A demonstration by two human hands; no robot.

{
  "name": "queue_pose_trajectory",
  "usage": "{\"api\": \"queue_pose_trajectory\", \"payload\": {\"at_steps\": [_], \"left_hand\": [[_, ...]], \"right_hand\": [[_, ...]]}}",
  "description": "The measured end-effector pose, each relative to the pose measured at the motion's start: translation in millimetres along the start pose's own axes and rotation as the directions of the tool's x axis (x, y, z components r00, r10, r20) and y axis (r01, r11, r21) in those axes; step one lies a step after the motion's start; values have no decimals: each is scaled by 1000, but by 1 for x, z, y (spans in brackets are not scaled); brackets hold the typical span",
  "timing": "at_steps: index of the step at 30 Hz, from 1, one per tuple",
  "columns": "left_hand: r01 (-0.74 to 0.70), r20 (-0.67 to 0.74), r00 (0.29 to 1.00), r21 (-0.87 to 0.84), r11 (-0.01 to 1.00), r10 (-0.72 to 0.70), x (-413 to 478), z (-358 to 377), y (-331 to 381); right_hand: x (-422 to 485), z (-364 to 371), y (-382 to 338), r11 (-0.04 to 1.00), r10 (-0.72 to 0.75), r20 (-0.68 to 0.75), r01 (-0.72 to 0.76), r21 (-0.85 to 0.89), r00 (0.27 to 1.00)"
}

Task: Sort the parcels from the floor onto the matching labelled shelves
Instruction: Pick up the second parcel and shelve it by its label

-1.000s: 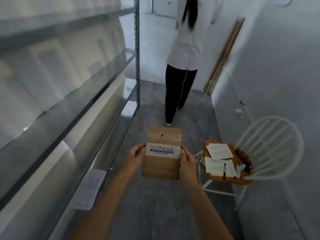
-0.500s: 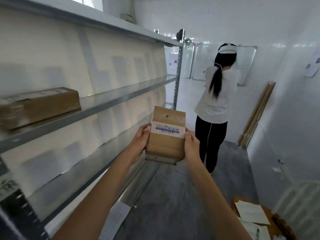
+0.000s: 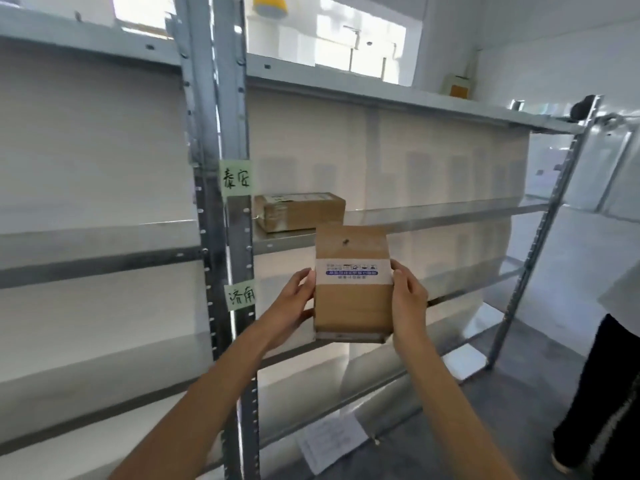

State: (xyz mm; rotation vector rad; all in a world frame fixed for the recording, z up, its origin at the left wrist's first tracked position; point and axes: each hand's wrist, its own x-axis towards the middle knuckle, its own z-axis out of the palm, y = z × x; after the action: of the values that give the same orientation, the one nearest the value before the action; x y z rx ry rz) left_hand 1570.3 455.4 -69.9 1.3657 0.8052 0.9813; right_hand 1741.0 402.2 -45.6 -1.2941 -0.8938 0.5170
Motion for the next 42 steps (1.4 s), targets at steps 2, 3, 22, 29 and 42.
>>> {"api": "queue_pose_trajectory", "payload": {"at_steps": [2, 3, 22, 29, 42], "left_hand": [[6, -58, 998, 3, 1000, -6, -22, -27, 5], [3, -73, 997, 15, 1000, -2, -33, -40, 9], [64, -438, 898, 235, 970, 47, -234, -221, 65], [97, -530, 846, 258, 961, 57, -302, -276, 81], [134, -668, 742, 235, 963, 60, -401, -353, 86]], "right_hand": [[-16, 26, -6, 1000, 8, 69, -8, 9, 998], [-23, 38, -10, 1000, 7, 103, -8, 11, 995], [-180, 244, -64, 983, -27, 571, -82, 163, 820], [-249, 301, -81, 976, -69, 641, -81, 201, 764], [-350, 379, -95, 967, -92, 740, -118, 226, 666]]}}
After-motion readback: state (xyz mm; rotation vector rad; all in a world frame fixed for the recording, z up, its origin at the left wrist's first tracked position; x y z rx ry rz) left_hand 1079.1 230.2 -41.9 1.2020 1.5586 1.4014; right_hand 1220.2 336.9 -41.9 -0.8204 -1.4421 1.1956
